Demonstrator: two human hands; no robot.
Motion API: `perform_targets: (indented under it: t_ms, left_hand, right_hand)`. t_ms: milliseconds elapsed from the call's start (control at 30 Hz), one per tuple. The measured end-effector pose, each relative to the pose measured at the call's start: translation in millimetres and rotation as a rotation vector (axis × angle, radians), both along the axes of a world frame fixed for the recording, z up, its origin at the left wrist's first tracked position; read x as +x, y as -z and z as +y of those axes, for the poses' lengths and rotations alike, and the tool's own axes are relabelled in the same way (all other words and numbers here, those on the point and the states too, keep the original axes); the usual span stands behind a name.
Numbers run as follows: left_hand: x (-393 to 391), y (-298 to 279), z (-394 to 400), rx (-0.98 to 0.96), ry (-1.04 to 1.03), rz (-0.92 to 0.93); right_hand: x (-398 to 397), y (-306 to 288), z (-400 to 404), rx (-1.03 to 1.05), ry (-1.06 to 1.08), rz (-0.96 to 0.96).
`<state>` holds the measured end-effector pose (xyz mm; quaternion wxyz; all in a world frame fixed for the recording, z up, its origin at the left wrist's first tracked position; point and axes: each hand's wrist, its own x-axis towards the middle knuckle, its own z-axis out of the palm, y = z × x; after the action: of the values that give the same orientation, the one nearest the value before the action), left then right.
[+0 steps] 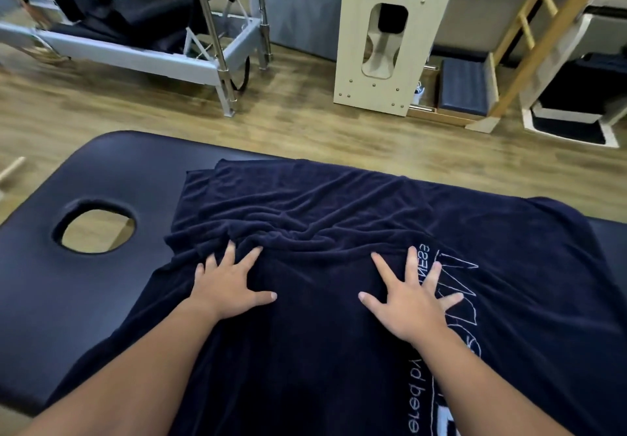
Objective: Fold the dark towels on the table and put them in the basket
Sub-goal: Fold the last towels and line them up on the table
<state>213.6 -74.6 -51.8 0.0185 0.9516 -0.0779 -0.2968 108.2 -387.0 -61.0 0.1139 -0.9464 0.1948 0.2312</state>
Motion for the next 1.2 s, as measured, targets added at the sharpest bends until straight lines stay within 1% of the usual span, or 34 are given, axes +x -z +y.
perform_targets:
  t_ms: [167,267,333,400,467,533,667,733,867,933,1000,1033,1100,1133,1200]
  left_hand:
    - [43,-4,-14,0.014,0.006,0.011]
    - [60,-9,-21,0.004,0.004,0.054]
    - [73,-15,-21,-0.021,0.009,0.093]
    - [91,-22,-19,-0.103,-0.016,0.126]
    - [105,-24,-16,-0.187,-0.066,0.123]
    - [109,-19,-15,-0.178,-0.06,0.096]
    - [104,-9,-20,-0.073,-0.013,0.059]
    - [105,-5,-19,-0.081,-0.017,0.055]
    - [106,-2,-21,-0.088,-0.023,0.037]
    - [106,-2,-24,-0.089,-0.048,0.042]
    - [110,0,-26,-0.06,-0.059,0.047]
    - [112,0,-27,-0.041,-0.058,0.054]
    - [119,2,-29,-0.013,-0.059,0.077]
    - [122,2,-30,-0.005,-0.061,0.093]
    - [124,2,-31,0.002,-0.062,0.111]
  right_hand:
    - [33,-6,-9,0.018,0.041,0.018]
    - [53,-13,-8,0.004,0.072,0.007]
    - [76,-19,-2,-0.039,0.093,-0.107]
    - [107,-25,7,-0.086,0.047,-0.284]
    - [143,-31,17,-0.027,-0.032,-0.397]
    - [185,-31,26,0.031,-0.091,-0.386]
    - [248,-29,46,0.005,-0.149,-0.182]
    - [266,-21,54,0.002,-0.168,-0.19]
    - [295,-20,64,-0.074,-0.117,-0.255]
    - [313,-23,62,-0.103,0.036,-0.359]
    - [328,-18,59,-0.06,0.179,-0.458]
    - [330,-15,62,0.0,0.171,-0.462]
    - [322,-5,75,0.116,-0.007,-0.378]
    - [312,2,82,0.117,-0.12,-0.325]
    - [283,11,94,0.052,-0.304,-0.282]
